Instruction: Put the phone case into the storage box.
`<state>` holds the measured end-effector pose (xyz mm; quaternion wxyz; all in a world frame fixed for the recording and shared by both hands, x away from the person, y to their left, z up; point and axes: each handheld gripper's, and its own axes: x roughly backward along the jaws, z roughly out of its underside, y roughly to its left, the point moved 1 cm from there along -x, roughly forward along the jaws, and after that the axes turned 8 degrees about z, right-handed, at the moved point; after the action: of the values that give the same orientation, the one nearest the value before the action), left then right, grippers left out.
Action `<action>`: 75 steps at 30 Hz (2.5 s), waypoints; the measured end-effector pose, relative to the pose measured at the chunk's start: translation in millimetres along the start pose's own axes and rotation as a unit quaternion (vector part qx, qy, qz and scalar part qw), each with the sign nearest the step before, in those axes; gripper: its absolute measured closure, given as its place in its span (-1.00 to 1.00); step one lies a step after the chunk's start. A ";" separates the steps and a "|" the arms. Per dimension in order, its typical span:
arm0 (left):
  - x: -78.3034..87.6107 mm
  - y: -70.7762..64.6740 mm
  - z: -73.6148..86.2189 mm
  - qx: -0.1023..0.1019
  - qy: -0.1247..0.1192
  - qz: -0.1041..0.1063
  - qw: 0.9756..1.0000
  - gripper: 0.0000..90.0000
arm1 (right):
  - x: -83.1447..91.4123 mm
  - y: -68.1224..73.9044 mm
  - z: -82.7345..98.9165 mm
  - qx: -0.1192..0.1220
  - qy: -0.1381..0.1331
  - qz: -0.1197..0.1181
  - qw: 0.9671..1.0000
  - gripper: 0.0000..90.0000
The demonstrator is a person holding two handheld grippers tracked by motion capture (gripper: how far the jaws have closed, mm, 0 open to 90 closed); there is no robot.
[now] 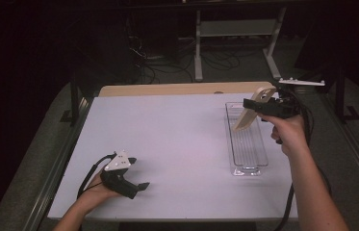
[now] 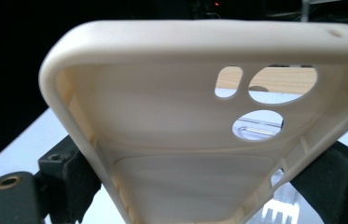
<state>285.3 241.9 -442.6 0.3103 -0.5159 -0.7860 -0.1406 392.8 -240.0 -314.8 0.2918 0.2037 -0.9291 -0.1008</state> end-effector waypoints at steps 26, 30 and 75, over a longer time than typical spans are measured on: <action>-0.5 -3.1 -0.9 -0.006 0.001 -0.001 1.000 -1.00 | -52.9 13.2 -41.9 0.035 0.051 0.120 0.991 -0.77; -0.1 -2.6 -0.8 -0.007 0.002 0.000 1.000 -1.00 | -60.5 12.1 -46.4 0.032 0.055 0.140 0.988 -0.77; 0.3 -2.7 -0.5 -0.003 0.000 0.003 1.000 -1.00 | -110.0 4.0 -40.7 -0.007 0.102 0.227 0.968 -0.77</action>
<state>283.0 240.6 -441.8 0.3093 -0.5192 -0.7840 -0.1419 497.4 -191.0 -335.8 0.4019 -0.0058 -0.9155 -0.0171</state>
